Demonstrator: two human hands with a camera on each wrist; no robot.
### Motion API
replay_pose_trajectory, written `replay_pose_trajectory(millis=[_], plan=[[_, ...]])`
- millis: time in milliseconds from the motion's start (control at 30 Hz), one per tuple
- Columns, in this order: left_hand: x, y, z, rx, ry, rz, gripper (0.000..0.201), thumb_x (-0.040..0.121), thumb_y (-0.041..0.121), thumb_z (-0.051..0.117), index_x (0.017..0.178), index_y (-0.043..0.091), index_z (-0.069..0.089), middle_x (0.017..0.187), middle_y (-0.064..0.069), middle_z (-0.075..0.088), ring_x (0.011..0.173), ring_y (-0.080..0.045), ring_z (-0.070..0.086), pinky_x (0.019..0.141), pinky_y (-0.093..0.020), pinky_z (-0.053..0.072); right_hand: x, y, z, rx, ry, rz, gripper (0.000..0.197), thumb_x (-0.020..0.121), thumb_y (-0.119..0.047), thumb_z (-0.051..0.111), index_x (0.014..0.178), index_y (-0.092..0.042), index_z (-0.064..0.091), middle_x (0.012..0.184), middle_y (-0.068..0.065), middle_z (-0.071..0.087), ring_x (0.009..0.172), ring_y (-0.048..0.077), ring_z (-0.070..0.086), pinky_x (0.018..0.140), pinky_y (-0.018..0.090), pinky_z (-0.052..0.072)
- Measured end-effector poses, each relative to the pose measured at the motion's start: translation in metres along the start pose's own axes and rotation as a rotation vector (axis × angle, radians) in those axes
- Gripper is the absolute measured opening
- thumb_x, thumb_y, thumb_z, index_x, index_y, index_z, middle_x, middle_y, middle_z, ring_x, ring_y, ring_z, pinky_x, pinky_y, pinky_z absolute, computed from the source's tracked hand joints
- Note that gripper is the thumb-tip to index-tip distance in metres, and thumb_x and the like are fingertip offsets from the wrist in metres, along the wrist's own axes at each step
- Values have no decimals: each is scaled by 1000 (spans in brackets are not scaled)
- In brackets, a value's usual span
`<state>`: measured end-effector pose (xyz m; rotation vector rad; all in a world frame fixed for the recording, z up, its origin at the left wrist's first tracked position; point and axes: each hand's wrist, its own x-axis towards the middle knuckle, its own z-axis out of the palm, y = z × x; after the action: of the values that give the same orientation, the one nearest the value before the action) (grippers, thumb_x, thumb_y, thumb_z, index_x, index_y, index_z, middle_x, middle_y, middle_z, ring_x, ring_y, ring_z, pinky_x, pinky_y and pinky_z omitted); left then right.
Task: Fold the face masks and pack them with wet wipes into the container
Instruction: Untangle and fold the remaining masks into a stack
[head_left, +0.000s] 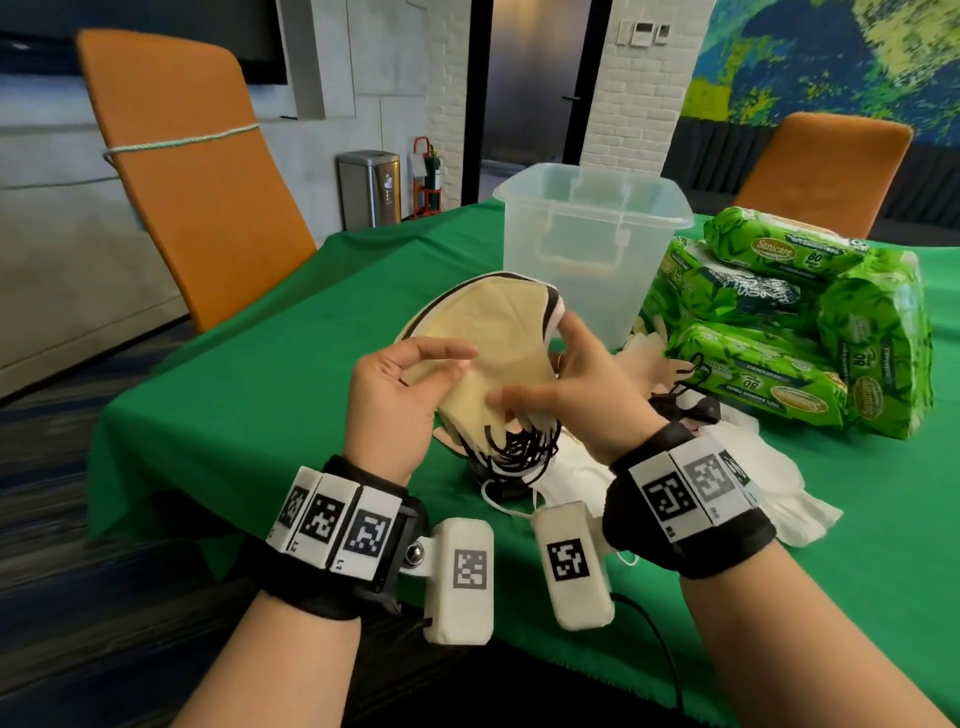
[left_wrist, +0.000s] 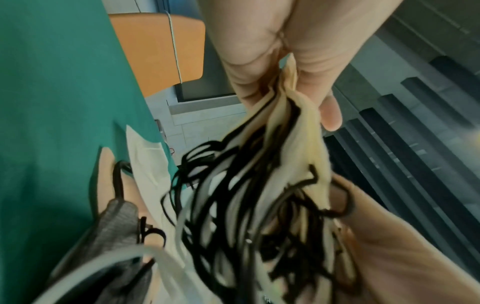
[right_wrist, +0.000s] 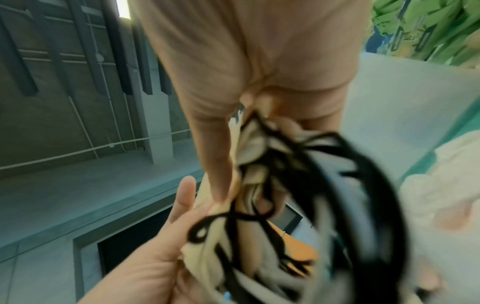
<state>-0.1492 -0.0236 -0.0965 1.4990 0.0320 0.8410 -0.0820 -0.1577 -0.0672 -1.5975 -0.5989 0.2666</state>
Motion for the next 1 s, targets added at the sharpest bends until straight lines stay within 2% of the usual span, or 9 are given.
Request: replay_pose_trajectory(millis=[167,367,467,567,667,733,833,900,1000], plan=[[3,3,2,-65,27,-29,30,87,-3,58,84,24,70,82,22,71,92,8,63,82,-9,44,-7,7,1,17,-16,105,58,68,17,68,113,-12,44,79,10,63,56,17,61,61,30,56],[-1,5,4,60,-32,40,44,80,-7,65,102,31,61,107,21,60,99,18,53,92,-6,38,-12,13,3,-63,11,82,50,67,16,69,107,-9,50,84,6,64,74,21,61,76,33,53],[2,3,0,79,43,44,42,77,-5,68,91,34,65,97,26,64,98,15,56,94,-10,40,-14,12,-2,-95,-35,115,47,69,16,67,107,-8,52,88,15,65,78,28,62,72,40,54],[4,0,1,53,105,33,34,76,-3,70,79,30,67,76,26,68,84,12,60,83,-9,45,-14,10,-8,-92,-69,130,40,72,17,64,98,-12,54,84,18,64,70,28,59,56,29,53],[2,-2,6,-3,109,28,29,76,-3,70,71,26,68,68,22,69,75,6,64,75,-12,48,-14,7,-9,-160,-119,136,42,72,13,67,107,-7,54,88,16,66,73,27,62,64,31,56],[3,-3,8,-16,78,26,28,77,-4,68,71,23,69,68,21,69,75,5,65,74,-11,48,-11,2,-14,-216,-166,157,43,74,3,71,112,-6,52,89,13,67,73,25,64,69,35,56],[5,-4,7,-37,24,1,26,81,-6,64,79,19,70,72,22,70,80,6,65,76,-9,47,7,-16,-37,-271,-135,179,30,82,-24,66,106,-13,54,85,10,66,66,19,63,64,30,53],[6,-4,8,-35,-18,-17,28,84,-5,61,86,22,70,80,25,70,89,6,64,80,-9,46,30,-23,-58,-422,-33,173,22,89,-26,58,104,-9,58,89,10,66,70,18,61,63,25,51],[8,-7,9,-3,-75,-26,37,88,-2,58,92,33,70,86,26,70,85,-10,61,75,-11,45,64,-27,-81,-924,44,179,26,90,-7,53,115,-3,62,113,12,65,98,25,61,85,27,46]])
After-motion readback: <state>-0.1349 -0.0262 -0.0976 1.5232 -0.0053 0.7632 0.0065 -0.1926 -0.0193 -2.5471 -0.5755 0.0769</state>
